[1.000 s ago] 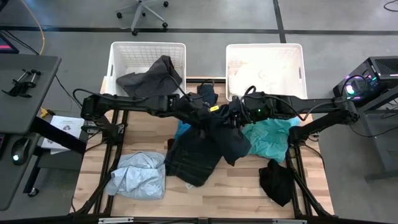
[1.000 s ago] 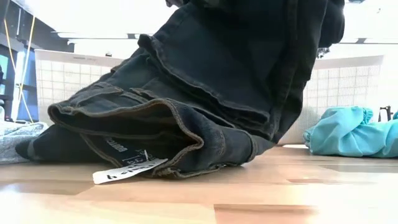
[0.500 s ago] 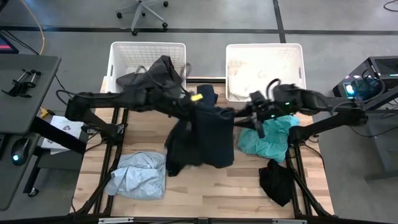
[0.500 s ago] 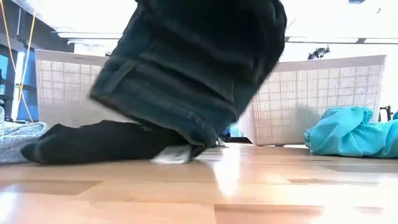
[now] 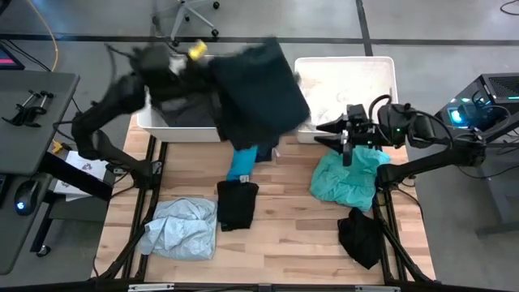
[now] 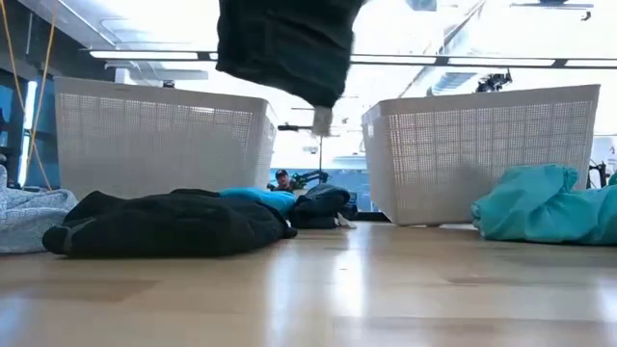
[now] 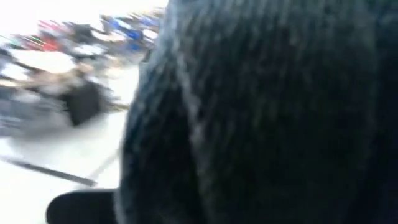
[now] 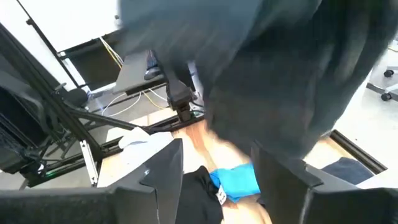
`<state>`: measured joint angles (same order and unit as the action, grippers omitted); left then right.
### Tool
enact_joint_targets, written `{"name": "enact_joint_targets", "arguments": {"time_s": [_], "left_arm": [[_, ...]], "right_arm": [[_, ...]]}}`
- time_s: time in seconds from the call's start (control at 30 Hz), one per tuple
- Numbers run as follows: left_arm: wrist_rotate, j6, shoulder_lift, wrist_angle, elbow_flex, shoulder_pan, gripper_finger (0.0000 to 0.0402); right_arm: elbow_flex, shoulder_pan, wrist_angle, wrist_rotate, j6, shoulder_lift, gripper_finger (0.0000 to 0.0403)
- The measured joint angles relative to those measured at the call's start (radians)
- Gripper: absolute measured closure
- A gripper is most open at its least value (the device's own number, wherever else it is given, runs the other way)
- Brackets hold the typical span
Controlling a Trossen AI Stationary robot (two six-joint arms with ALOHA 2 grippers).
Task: Sort clothes
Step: Put the dark blue pants into the left white laundry organizer
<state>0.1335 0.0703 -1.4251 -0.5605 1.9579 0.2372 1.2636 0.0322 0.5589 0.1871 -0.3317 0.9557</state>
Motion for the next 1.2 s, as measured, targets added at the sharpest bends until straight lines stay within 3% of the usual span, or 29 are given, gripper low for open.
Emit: {"name": "enact_joint_targets", "arguments": {"time_s": [0.23, 0.43, 0.53, 0.63, 0.73, 1.0, 1.2], "left_arm": [[0.115, 0.229, 0.0, -0.166, 0.119, 0.249, 0.0397], [0.135, 0.228, -0.005, -0.488, 0.114, 0.45, 0.0397], [0.217, 0.194, -0.01, -0.614, 0.075, 0.512, 0.0397], [0.334, 0.184, -0.01, -0.655, -0.006, 0.557, 0.0397], [0.374, 0.191, -0.01, -0.595, -0.125, 0.595, 0.0396], [0.382, 0.32, -0.009, -0.35, -0.515, 0.626, 0.0396], [0.346, 0.331, -0.01, -0.327, -0.713, 0.636, 0.0372]], "right_arm": [[-0.001, 0.0, 0.006, 0.0, -0.006, 0.012, 0.0226], [-0.001, 0.0, 0.014, 0.001, -0.011, 0.014, 0.0226], [-0.001, 0.0, 0.014, 0.002, -0.01, 0.014, 0.0226], [-0.001, 0.0, 0.014, 0.019, -0.008, 0.015, 0.0226], [-0.001, 0.0, 0.014, 0.044, -0.003, 0.015, 0.0226], [-0.002, 0.0, 0.014, 0.064, -0.018, 0.015, 0.0226], [-0.002, 0.0, 0.014, 0.063, -0.03, 0.015, 0.0226]]}}
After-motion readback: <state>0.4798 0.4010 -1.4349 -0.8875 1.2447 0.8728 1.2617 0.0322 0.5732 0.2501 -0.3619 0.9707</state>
